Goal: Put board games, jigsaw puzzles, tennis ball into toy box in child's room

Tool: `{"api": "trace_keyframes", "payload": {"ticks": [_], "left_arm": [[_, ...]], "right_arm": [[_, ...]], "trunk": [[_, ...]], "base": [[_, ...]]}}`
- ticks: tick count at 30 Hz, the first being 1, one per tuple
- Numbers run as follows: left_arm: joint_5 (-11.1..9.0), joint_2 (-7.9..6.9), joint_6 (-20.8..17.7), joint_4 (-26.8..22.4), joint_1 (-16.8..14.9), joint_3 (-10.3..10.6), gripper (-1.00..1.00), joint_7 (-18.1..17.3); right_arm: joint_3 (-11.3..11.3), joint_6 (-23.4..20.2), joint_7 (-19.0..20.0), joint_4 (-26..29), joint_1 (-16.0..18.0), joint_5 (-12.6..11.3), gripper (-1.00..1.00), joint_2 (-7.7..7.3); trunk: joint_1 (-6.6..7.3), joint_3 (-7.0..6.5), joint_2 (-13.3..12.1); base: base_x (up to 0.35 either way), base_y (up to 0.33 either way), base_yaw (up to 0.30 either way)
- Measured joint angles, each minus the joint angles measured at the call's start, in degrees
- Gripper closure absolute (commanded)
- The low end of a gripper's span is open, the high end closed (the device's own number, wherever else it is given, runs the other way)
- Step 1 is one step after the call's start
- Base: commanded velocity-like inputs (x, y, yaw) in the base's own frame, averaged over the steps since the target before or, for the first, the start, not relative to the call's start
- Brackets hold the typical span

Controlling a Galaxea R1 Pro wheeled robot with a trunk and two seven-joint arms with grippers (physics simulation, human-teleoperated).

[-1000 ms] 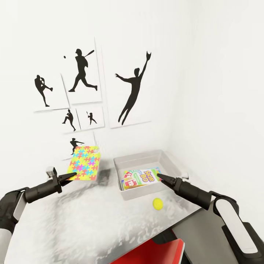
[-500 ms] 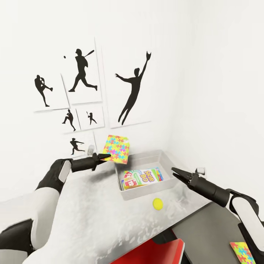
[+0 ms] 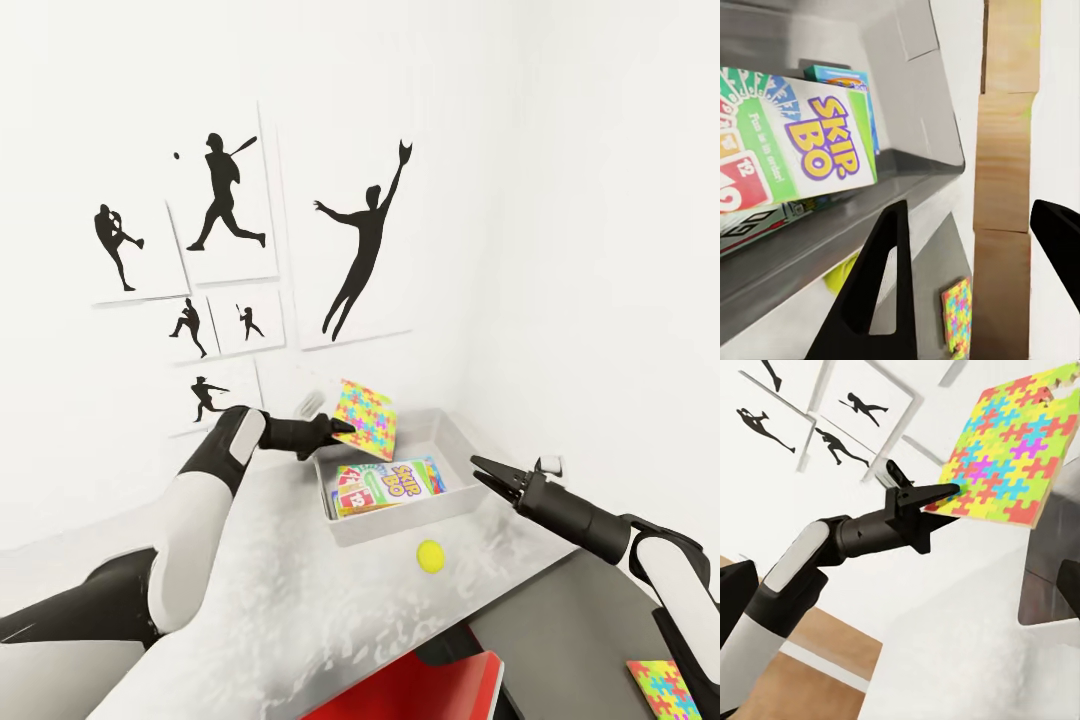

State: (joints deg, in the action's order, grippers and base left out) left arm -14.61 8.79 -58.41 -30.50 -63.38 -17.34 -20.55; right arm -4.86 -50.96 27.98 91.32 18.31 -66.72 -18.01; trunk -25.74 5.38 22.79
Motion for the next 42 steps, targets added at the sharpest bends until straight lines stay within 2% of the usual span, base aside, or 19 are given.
{"api": "trace_keyframes", "payload": {"ticks": [3, 6, 9, 11, 14, 18, 26, 36, 39, 42], "left_arm": [[0.06, 0.88, 0.15, 0.07, -0.18, -0.01, 1.0, 1.97], [0.26, 1.13, 1.41, 1.07, -0.23, -0.02, 1.0, 2.69], [0.5, 1.14, 3.63, 4.07, -0.26, 0.03, 1.0, 2.87], [0.83, 1.14, 6.4, 6.32, -0.27, 0.01, 1.0, 3.07], [0.82, 1.14, 7.96, 7.56, -0.26, -0.01, 1.0, 3.91], [0.81, 1.15, 8.63, 8.13, -0.27, -0.04, 1.0, 5.25], [0.61, 1.15, 8.96, 8.28, -0.26, -0.05, 1.0, 5.75], [0.71, 1.15, 9.01, 8.32, -0.28, -0.05, 1.0, 5.77], [0.72, 1.15, 9.01, 8.31, -0.26, -0.05, 1.0, 5.77], [0.74, 1.15, 9.06, 8.32, -0.28, -0.02, 1.0, 5.77]], "right_arm": [[-0.01, 0.0, 0.02, 0.0, 0.0, 0.0, -1.0, 0.0], [0.0, 0.0, -0.03, 0.0, 0.0, 0.0, -1.0, 0.0], [-0.05, -0.03, 0.01, 0.0, 0.0, 0.0, -1.0, 0.0], [-0.08, -0.07, 0.0, -0.02, 0.0, -0.02, -1.0, 0.0], [-0.08, -0.08, 0.01, -0.01, 0.0, -0.01, -1.0, 0.0], [-0.09, -0.09, 0.04, -0.01, 0.0, 0.0, -1.0, 0.0], [-0.09, -0.12, 0.11, -0.01, 0.0, -0.08, -1.0, 0.0], [-0.12, -0.58, 0.0, -0.01, 0.0, -0.1, -1.0, 0.0], [-0.41, -2.4, -0.17, 0.0, 0.0, -0.16, -1.0, 0.03], [-1.6, -4.91, -0.4, 0.0, 0.0, -0.27, -1.0, 0.14]], "trunk": [[0.0, 0.0, 0.0], [0.0, 0.0, 0.0], [0.0, 0.0, 0.0], [0.0, 0.01, -0.01], [0.0, 0.0, 0.0], [0.0, 0.0, 0.0], [0.0, -0.01, 0.0], [0.0, 0.76, 0.0], [0.0, 1.03, 0.0], [0.0, 1.31, 0.0]], "base": [[0.0, 0.0, 0.0], [0.0, 0.0, 0.0], [0.0, 0.0, 0.0], [0.0, 0.0, 0.0], [0.0, 0.0, 0.0], [0.0, 0.0, 0.0], [0.0, 0.0, 0.0], [0.0, 0.0, 0.0], [0.0, 0.0, 0.0], [0.0, 0.0, 0.0]]}}
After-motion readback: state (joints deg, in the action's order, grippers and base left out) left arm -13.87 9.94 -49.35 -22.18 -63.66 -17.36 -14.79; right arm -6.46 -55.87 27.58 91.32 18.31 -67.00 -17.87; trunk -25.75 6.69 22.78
